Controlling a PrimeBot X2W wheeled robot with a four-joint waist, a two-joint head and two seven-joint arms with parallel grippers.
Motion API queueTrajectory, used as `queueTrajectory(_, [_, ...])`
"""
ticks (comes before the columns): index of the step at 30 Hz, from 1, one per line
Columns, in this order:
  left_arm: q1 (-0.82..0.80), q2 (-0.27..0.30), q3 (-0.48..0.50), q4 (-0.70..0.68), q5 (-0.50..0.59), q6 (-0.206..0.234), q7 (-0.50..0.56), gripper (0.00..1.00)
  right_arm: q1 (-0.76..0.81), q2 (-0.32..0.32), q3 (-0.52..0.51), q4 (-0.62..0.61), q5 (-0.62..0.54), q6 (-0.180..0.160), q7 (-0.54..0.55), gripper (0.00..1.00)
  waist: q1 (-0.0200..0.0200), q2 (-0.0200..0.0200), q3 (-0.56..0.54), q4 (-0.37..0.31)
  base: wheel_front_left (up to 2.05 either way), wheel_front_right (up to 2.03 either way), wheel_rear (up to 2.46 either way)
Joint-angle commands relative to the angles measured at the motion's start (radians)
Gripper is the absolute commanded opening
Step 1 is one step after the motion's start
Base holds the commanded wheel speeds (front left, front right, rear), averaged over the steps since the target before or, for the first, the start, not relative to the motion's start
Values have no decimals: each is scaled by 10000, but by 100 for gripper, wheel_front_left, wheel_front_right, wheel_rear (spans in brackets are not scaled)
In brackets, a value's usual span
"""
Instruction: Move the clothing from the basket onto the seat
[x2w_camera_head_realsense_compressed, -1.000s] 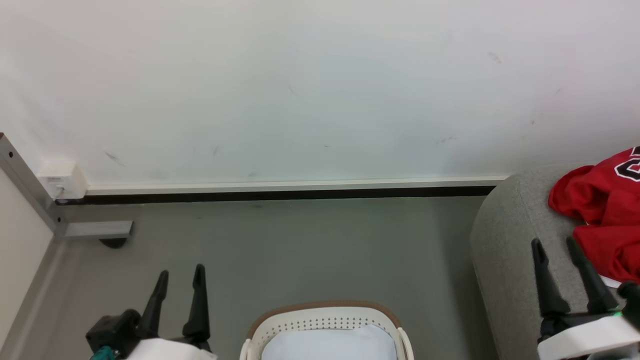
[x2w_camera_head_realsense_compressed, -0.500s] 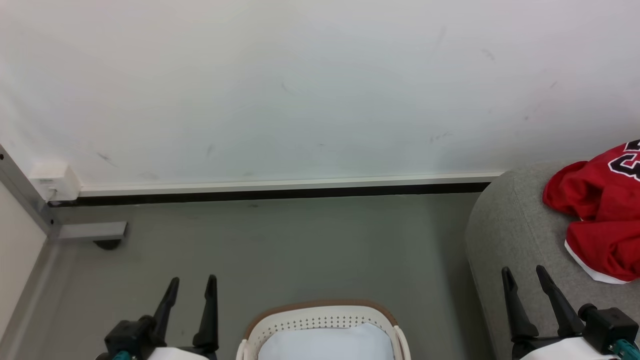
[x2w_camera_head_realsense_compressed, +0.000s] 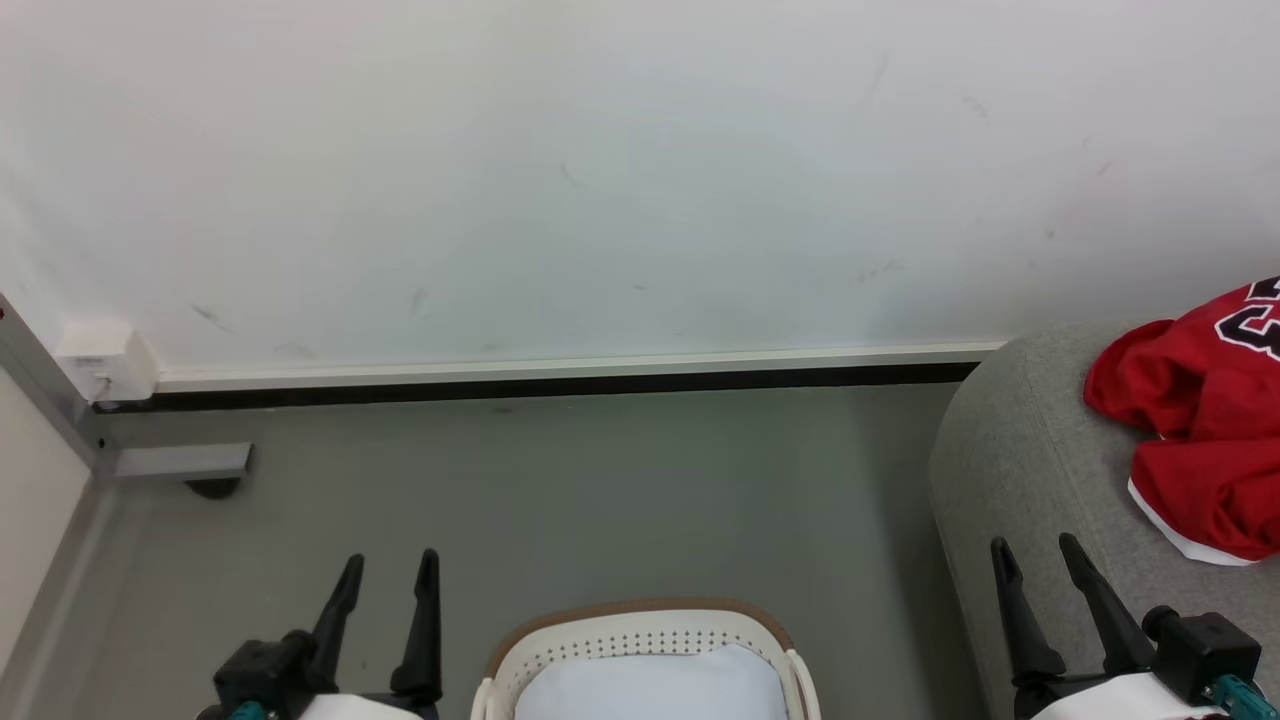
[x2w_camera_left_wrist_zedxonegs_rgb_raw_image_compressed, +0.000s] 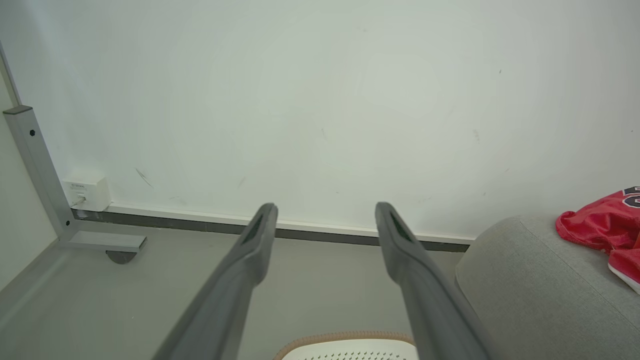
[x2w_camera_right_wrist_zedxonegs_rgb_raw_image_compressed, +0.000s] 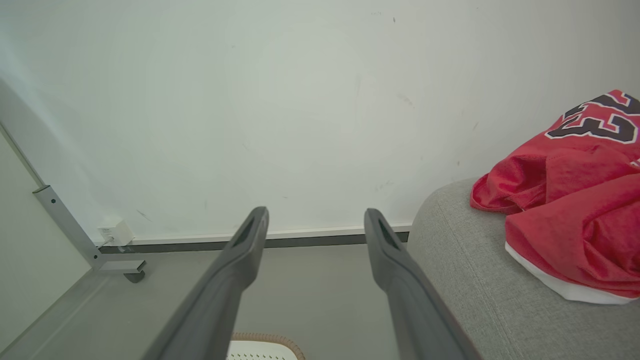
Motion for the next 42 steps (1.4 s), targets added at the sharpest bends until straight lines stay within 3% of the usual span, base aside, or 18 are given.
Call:
queueTrajectory(1, [11,22,7,15,-125,48,1,100,-139,-69,15,20,57,-23,-27,100,0,0,0,-16,0,0,0])
queueTrajectory(5, [47,23,-5,91,-151,11,1,100,-114,-77,31,-17,103,-23,-27,100,0,0,-3,-54,0,0,0])
queueTrajectory(6, [5,-4,-25,79,-13,29,2,0,-3,0,46,10,40,0,2,0,0,0,-3,-56,0,0,0])
queueTrajectory(13, [2,-30,109,364,-667,2,257,0,169,111,-77,89,613,-1,213,0,0,0,3,-47,0,0,0])
queueTrajectory(42, [-141,-10,644,104,-5453,-197,1489,0,224,372,-1078,-485,4626,-5,1488,0,0,0,54,35,0,0,0])
